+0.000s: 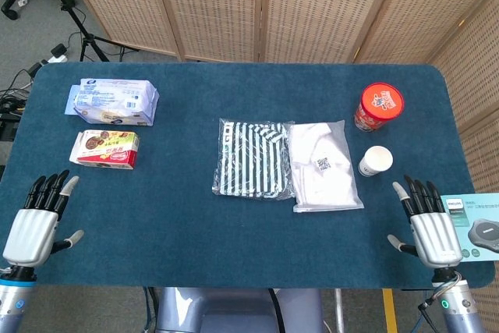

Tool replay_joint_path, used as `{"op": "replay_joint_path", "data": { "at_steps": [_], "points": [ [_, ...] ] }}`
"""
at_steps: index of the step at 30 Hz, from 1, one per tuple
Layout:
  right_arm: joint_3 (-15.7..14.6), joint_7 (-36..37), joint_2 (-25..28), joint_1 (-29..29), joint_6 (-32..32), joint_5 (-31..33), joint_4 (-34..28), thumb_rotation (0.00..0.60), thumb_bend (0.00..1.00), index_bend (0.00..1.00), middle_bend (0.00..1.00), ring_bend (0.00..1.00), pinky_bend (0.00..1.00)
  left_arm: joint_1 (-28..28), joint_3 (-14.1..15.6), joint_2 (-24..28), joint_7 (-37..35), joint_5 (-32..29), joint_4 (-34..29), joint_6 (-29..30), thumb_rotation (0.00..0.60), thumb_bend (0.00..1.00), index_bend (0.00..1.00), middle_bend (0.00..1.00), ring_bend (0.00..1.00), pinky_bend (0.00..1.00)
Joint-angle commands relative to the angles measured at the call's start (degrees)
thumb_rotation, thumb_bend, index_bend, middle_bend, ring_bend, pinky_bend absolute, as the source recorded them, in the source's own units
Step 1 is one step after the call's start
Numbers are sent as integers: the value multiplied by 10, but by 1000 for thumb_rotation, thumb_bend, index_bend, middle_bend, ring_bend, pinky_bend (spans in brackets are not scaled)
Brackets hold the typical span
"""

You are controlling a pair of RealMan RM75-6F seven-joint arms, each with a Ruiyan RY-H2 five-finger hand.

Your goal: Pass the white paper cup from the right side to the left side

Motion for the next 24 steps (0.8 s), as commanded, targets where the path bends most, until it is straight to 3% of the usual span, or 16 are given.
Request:
{"op": "replay_joint_path", "data": {
  "at_steps": [1,5,10,16,24],
  "points": [
    [17,-33,13,23,-32,18,-27,600,53,0,0,0,0,0,1,0,0,2,-1,1,600,0,0,0,0,0],
    [65,-75,44,81,-122,96,-76,600,53,0,0,0,0,1,4,0,-3,8,-2,3,600,0,0,0,0,0],
    [101,-99,54,136,-206,195,-81,600,100,0,0,0,0,2,5,0,-2,10,-3,4,600,0,0,0,0,0],
    [122,-129,52,197,-290,304,-41,600,114,15,0,0,0,0,4,0,-1,6,-1,-1,600,0,0,0,0,0],
    [116,-167,39,254,-341,403,11,600,111,16,0,0,0,-3,3,-5,5,-1,1,-11,600,0,0,0,0,0]
  ]
}}
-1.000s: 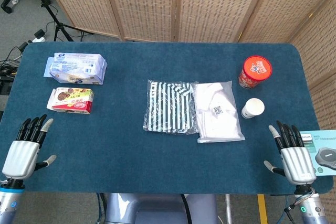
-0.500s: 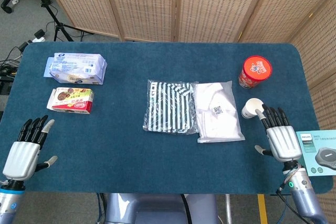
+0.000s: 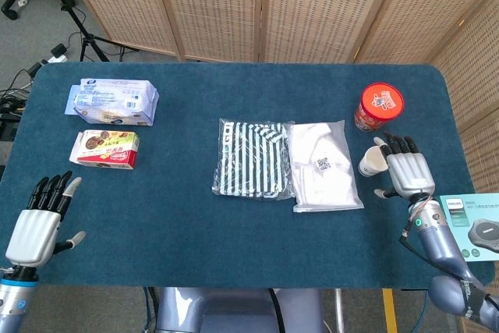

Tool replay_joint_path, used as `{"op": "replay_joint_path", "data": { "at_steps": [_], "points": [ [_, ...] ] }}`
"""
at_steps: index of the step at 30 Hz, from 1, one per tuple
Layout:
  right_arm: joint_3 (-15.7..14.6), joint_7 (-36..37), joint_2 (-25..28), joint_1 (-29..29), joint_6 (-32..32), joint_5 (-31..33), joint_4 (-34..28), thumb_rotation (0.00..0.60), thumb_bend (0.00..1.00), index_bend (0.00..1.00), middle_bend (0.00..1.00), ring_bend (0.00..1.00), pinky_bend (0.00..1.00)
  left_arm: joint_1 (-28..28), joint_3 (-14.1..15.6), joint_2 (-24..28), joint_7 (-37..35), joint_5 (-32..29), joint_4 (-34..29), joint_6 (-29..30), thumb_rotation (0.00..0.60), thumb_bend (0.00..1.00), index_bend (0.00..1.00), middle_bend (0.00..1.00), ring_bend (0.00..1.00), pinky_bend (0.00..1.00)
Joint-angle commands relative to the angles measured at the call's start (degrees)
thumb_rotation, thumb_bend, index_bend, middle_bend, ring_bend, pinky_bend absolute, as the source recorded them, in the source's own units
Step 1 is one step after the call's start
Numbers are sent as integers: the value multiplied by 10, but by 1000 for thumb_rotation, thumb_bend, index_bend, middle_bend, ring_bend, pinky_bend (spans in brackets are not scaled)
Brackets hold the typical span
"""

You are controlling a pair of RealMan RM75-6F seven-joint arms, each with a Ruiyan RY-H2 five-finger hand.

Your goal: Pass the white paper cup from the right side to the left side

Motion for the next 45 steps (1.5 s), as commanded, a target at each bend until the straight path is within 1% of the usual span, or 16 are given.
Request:
{"op": "replay_joint_path", "data": {
  "at_steps": [1,9,12,19,27,35,39,45],
  "points": [
    [-3,-17,-7,27,-24,34,29,600,112,16,0,0,0,-1,1,-2,4,-1,1,-3,600,0,0,0,0,0],
    [-25,-21,-19,55,-56,95,84,600,128,21,0,0,0,-1,2,-4,11,-2,-1,-5,600,0,0,0,0,0],
    [-31,-19,-23,61,-60,104,94,600,129,22,0,0,0,-1,3,-4,12,-2,-1,-6,600,0,0,0,0,0],
    [-41,-9,-31,69,-69,115,113,600,131,28,0,0,0,-2,3,-6,14,-2,0,-7,600,0,0,0,0,0],
    [-50,-2,-51,87,-84,126,147,600,132,34,0,0,0,-2,3,-7,17,-3,1,-8,600,0,0,0,0,0],
    [-58,5,-72,102,-98,130,181,600,159,73,0,0,0,-4,5,-10,20,-3,3,-14,600,0,0,0,0,0],
    [-60,9,-78,107,-96,126,189,600,207,123,0,0,0,-4,5,-11,21,-4,3,-15,600,0,0,0,0,0],
    [-64,19,-84,107,-92,121,197,600,258,157,0,0,0,-5,5,-11,21,-5,4,-15,600,0,0,0,0,0]
  ]
}}
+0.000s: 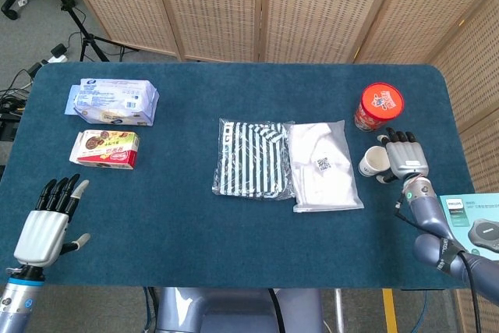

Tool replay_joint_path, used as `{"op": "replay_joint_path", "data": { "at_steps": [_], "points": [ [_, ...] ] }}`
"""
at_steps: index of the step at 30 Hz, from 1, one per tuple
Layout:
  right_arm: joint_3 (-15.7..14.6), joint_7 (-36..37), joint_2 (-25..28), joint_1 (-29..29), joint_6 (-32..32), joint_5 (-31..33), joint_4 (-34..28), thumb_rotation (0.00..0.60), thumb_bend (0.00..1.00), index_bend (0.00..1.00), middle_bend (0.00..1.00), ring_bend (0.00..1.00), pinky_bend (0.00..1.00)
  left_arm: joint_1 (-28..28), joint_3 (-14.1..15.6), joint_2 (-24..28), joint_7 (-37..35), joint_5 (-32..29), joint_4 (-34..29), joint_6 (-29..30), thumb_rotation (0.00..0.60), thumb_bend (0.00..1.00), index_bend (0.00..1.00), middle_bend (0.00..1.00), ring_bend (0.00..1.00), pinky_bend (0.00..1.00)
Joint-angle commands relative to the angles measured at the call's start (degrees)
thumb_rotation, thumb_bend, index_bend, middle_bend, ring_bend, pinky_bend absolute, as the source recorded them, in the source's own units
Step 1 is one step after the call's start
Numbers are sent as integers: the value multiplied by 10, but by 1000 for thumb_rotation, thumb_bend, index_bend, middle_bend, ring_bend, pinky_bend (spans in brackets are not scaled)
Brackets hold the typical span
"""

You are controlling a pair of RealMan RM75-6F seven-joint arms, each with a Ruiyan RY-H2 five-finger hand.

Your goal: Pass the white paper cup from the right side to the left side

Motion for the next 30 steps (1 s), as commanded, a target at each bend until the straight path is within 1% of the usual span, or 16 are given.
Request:
{"op": "replay_joint_path", "data": {
  "at_steps": [1,7,12,15,20,23,30],
  "points": [
    [-2,2,-2,0,1,-1,2,600,260,159,0,0,0,0,0,0,0,1,0,0,600,0,0,0,0,0],
    [-7,5,-2,1,4,-1,2,600,260,184,0,0,0,0,2,0,0,3,-1,2,600,0,0,0,0,0],
    [-8,5,0,3,9,-1,-3,600,262,229,0,0,0,0,2,0,0,3,-1,0,600,0,0,0,0,0],
    [-10,3,1,4,12,1,-4,600,306,256,0,0,0,-1,4,0,0,4,-1,-2,600,0,0,0,0,0],
    [-12,1,1,6,16,6,-8,600,337,292,0,0,0,-1,4,2,-1,5,-2,-2,600,0,0,0,0,0],
    [-14,-1,2,7,18,11,-10,600,338,313,0,0,0,-1,5,2,-1,5,-3,-2,600,0,0,0,0,0],
    [-19,-4,4,8,21,20,-11,600,337,320,0,0,0,0,5,2,-2,6,-3,0,600,0,0,0,0,0]
  ]
}}
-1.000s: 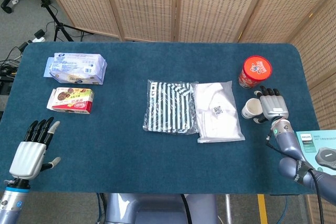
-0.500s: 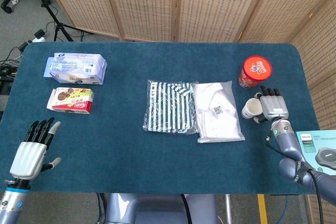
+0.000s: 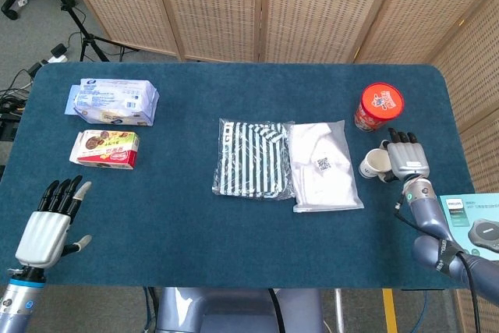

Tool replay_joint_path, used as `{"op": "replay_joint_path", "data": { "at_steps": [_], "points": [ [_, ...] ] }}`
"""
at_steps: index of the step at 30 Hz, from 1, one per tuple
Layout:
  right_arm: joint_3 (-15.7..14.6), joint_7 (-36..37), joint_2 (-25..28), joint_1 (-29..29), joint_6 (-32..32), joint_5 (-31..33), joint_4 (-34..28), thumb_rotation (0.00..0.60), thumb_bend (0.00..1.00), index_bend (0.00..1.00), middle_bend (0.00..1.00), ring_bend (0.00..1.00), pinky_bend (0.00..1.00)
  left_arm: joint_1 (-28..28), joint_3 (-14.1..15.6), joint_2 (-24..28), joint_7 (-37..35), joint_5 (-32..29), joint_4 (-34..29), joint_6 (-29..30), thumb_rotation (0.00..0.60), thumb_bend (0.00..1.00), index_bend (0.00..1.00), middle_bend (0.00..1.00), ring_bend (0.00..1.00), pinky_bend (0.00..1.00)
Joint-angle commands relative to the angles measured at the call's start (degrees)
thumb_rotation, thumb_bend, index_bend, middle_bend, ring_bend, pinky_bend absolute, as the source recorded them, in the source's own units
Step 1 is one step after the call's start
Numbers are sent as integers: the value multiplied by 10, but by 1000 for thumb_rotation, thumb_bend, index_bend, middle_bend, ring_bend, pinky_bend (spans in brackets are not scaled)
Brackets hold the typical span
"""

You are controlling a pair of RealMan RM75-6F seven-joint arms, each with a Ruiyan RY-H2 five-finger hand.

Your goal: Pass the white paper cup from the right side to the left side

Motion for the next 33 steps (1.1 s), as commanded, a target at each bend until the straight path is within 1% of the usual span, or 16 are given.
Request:
{"op": "replay_joint_path", "data": {
  "at_steps": [1,4,9,10,13,20,26,33],
  "points": [
    [-1,-1,2,0,2,1,-2,600,337,321,0,0,0,0,0,0,0,0,0,0,600,0,0,0,0,0],
    [-1,-2,6,1,8,0,-8,600,337,323,0,0,0,0,0,0,0,-1,0,-1,600,0,0,0,0,0],
    [3,-13,26,4,34,-2,-48,600,337,324,0,0,0,1,1,2,-1,2,-2,2,600,0,0,0,0,0],
    [5,-17,31,5,41,-3,-59,600,337,325,0,0,0,1,1,2,-1,2,-3,2,600,0,0,0,0,0],
    [10,-40,54,10,76,-7,-118,600,337,330,0,0,0,2,1,5,-4,4,-5,6,600,0,0,0,0,0],
    [14,-89,75,25,121,6,-197,600,337,347,0,0,0,1,1,7,-12,3,-4,2,600,0,0,0,0,0],
    [17,-131,78,41,155,15,-248,600,337,351,0,0,0,-1,3,8,-15,2,-4,-3,600,0,0,0,0,0],
    [26,-197,65,76,194,37,-303,600,337,351,0,0,0,-2,7,9,-20,9,-5,-5,600,0,0,0,0,0]
  ]
}}
